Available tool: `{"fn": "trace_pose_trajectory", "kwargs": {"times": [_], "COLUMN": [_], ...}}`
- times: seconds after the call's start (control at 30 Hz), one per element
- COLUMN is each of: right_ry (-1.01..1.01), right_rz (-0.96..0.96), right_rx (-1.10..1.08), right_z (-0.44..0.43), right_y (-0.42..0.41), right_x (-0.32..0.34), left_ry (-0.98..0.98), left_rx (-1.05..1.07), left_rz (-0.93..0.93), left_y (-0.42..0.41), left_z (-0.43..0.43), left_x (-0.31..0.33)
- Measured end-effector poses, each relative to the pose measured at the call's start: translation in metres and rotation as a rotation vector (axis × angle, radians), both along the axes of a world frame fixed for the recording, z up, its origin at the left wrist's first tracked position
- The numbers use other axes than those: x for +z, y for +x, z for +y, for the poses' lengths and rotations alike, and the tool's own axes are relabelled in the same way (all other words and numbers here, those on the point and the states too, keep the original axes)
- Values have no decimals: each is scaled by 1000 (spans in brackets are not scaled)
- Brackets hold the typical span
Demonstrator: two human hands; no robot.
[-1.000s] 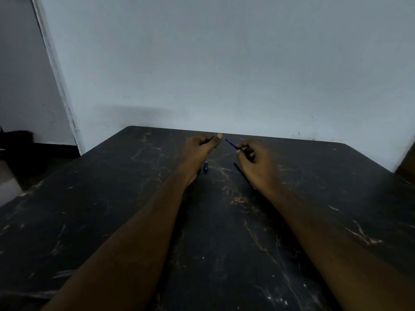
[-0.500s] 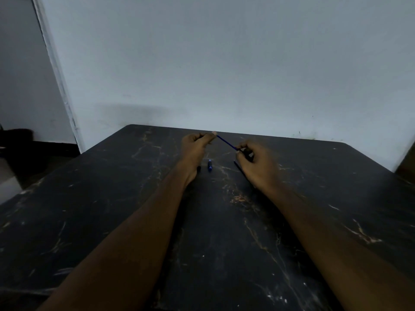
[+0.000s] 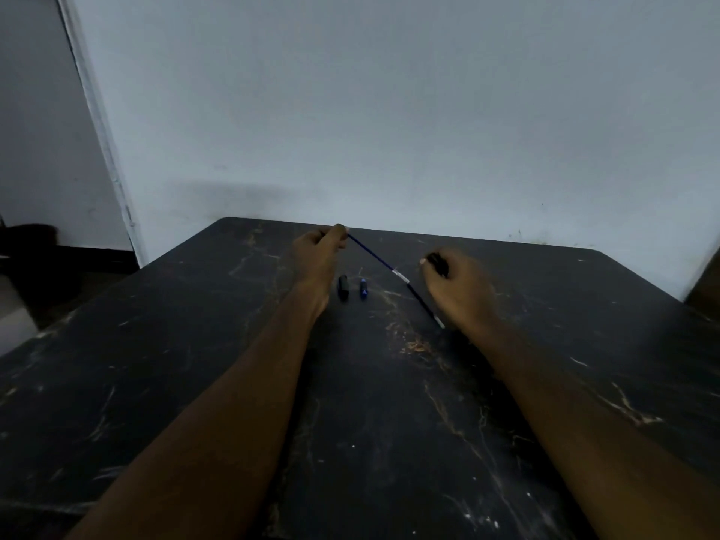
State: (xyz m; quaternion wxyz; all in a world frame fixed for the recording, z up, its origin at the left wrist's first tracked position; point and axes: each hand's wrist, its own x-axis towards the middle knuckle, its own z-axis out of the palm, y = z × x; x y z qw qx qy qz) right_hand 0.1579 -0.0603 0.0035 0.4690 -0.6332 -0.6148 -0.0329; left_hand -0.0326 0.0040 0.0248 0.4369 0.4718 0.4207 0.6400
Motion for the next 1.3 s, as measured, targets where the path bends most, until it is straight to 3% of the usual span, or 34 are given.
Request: {"fn": "trace_pose_trajectory", "kwargs": {"times": [0.17,0.47,0.6,0.77,1.1,1.3], "right_ry": [-36,-127,-60,-24,-381,-449], "right_rz": [-12,-10,120,347,97,8], "right_rx": [132,164,130,-71,-306,-321], "right_z": [2,1,-2,-1,-6,-11], "right_y": [-10,-12,3,39,74,69], "right_x": [-2,0,8,12,6,7], "left_ry": [20,45,51,73,85,78], "left_rx": [-50,-97,-82,-69,29,8], "left_rz": [145,133,198,342,962,933], "left_y": [4,13,14,15,9,9], "left_z": [-1,2,1,2,6,6], "left_x": [-2,-7,-9,-15,-25,-26]}}
